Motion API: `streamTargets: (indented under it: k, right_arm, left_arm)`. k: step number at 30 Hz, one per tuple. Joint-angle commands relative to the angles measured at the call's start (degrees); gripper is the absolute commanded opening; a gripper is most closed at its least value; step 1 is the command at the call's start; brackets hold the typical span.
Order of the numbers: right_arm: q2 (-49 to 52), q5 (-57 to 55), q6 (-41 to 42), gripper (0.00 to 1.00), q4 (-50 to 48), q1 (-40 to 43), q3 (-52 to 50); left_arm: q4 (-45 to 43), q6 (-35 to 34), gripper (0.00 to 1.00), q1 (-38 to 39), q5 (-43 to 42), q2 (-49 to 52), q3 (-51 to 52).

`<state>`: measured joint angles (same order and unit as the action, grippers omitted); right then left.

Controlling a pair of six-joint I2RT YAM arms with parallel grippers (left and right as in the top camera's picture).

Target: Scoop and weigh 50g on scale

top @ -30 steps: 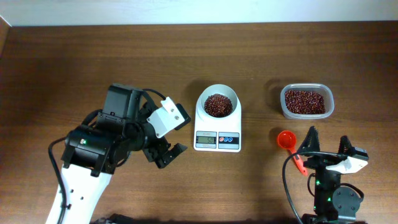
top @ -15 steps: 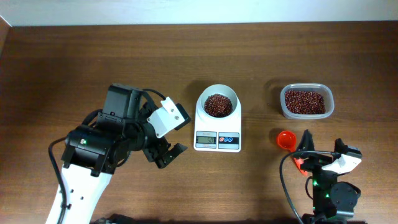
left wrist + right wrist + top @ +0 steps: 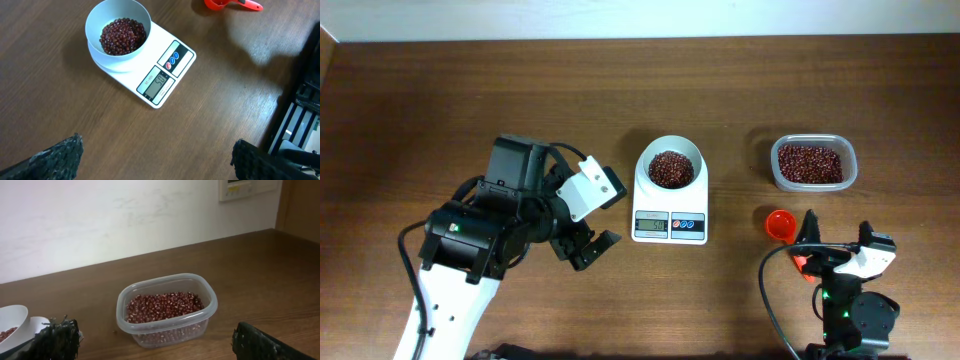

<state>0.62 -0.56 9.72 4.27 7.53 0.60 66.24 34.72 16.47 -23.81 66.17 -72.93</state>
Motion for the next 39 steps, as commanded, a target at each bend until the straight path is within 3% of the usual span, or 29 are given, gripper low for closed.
streamTargets:
  k: [1,34,39]
  right_arm:
    - [-0.42,0.90,-5.79,0.99,0.59,-2.38,-0.28]
    - [0.02,0.74,-7.80,0.99,0.42,-3.39,-0.28]
    - [0.02,0.74,-7.80,0.99,0.42,-3.39,-0.28]
  left_arm:
    - [-0.11,0.70,0.99,-0.28,-0.81,0.04,-0.79]
    - [0.33,0.68,0.99,-0.28,-0.68,0.04,-0.79]
    - [10.71,-0.96,0.99,-0.31,5.62,0.02,-0.63]
